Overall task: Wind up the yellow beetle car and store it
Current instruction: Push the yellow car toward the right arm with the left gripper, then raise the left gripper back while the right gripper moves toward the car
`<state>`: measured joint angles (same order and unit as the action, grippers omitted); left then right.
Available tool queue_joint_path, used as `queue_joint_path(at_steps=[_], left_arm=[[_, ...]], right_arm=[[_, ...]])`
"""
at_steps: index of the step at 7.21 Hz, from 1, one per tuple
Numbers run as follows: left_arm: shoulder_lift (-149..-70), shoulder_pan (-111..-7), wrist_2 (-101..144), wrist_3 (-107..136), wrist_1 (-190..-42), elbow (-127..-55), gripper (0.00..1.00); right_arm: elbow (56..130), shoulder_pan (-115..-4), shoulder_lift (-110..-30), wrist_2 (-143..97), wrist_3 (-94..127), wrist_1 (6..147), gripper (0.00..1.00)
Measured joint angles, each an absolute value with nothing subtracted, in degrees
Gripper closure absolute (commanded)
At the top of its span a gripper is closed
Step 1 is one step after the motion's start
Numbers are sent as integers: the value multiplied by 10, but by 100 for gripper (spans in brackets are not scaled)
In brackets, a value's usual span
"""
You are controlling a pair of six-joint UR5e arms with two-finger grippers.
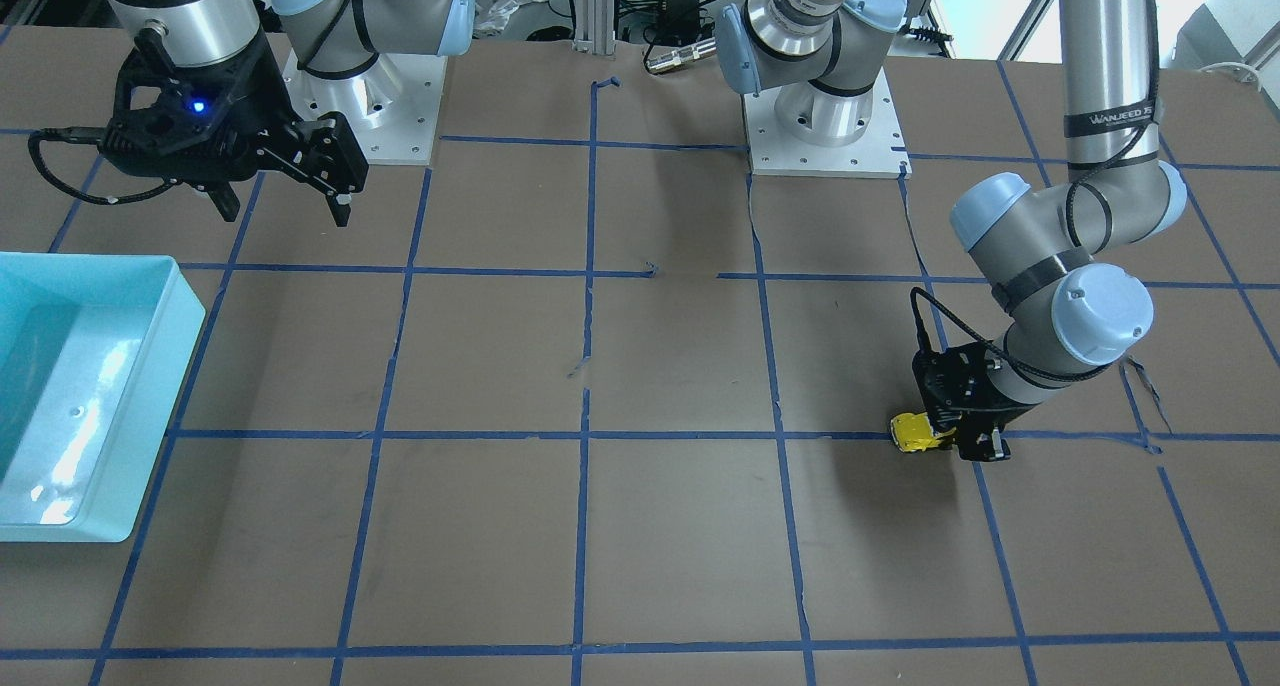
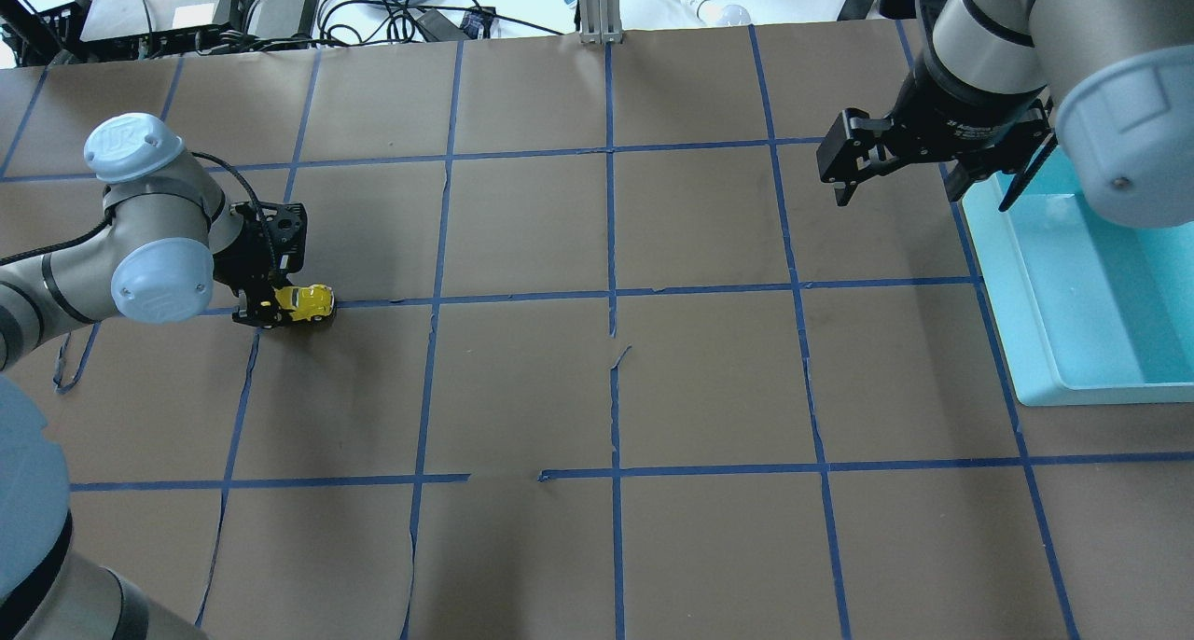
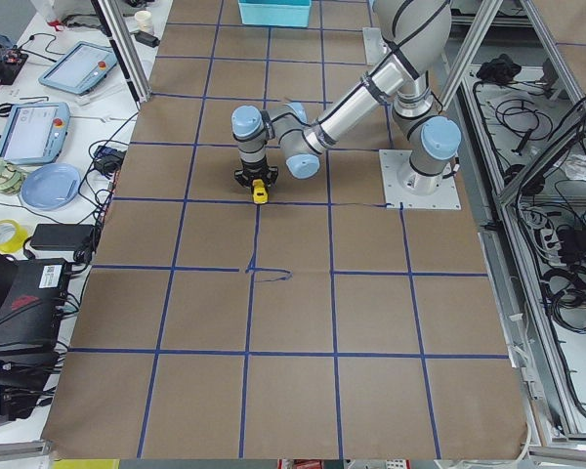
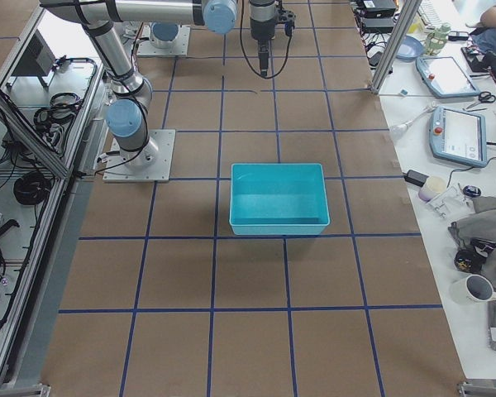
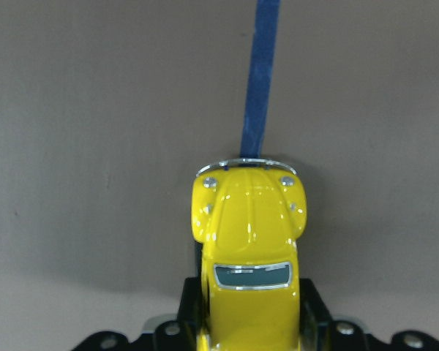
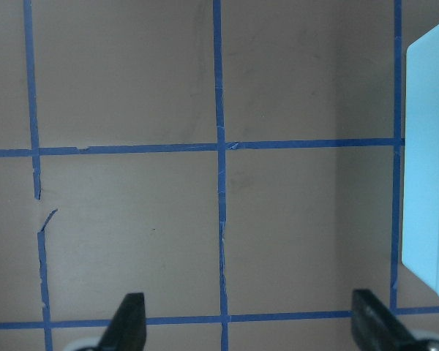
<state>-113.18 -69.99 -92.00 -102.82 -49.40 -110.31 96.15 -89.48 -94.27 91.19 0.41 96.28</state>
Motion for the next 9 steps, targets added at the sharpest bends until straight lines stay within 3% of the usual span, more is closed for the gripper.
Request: queue_joint_path(at_steps=[1,9], left_arm=[[-1132,-698,-919,-1028,-494,-1103,0],[-1125,-698,-921,-1025,-492,-1100,0]], right_arm=[[962,-895,-943,912,4,963,0],[961,-895,-943,913,5,964,0]])
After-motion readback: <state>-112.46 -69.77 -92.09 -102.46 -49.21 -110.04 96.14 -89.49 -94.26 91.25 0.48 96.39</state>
